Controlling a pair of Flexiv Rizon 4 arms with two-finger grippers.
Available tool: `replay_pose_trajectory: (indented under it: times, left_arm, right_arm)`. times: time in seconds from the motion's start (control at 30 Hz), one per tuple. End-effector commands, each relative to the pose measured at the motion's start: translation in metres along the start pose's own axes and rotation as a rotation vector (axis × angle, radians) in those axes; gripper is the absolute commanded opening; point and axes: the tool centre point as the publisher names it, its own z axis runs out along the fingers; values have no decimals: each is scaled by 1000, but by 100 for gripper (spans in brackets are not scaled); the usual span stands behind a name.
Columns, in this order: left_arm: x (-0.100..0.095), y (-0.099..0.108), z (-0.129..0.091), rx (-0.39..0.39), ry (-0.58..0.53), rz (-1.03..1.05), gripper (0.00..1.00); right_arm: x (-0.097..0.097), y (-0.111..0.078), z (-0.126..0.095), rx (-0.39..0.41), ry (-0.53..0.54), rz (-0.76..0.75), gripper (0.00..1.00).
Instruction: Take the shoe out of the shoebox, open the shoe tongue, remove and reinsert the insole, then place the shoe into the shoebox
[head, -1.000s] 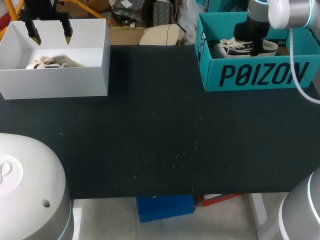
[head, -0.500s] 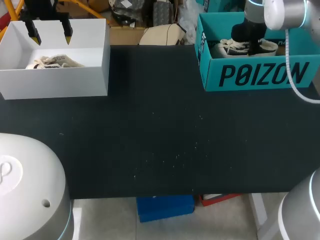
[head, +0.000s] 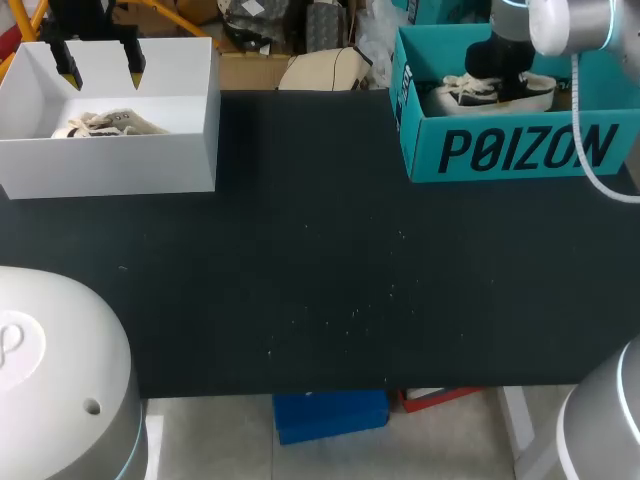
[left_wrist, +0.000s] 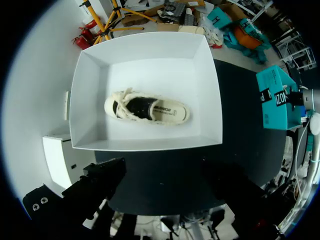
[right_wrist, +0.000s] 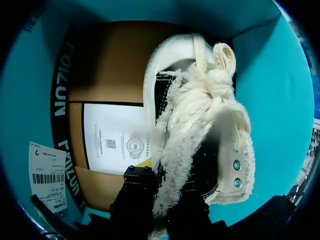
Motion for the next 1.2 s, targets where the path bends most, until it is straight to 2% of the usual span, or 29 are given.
replay_pose_trajectory:
  times: [0.03, 0.27, 0.53, 0.73, 1.0, 1.2]
  left_arm:
    - [1, 0, 0, -1, -4, -2, 100]
    - [1, 0, 0, -1, -4, -2, 100]
    - [1, 0, 0, -1, -4, -2, 100]
    - [1, 0, 0, -1, -4, -2, 100]
    - [1, 0, 0, -1, -4, -2, 100]
    - [1, 0, 0, -1, -4, -2, 100]
  right_arm:
    - [11, -3, -28, 18, -16, 13, 0]
    - [21, -3, -64, 56, -59, 67, 0]
    - [38, 4, -117, 76, -96, 90, 0]
    - [47, 9, -166, 83, -139, 125, 0]
    - [57, 16, -237, 74, -199, 85, 0]
    - [78, 22, -286, 80, -256, 59, 0]
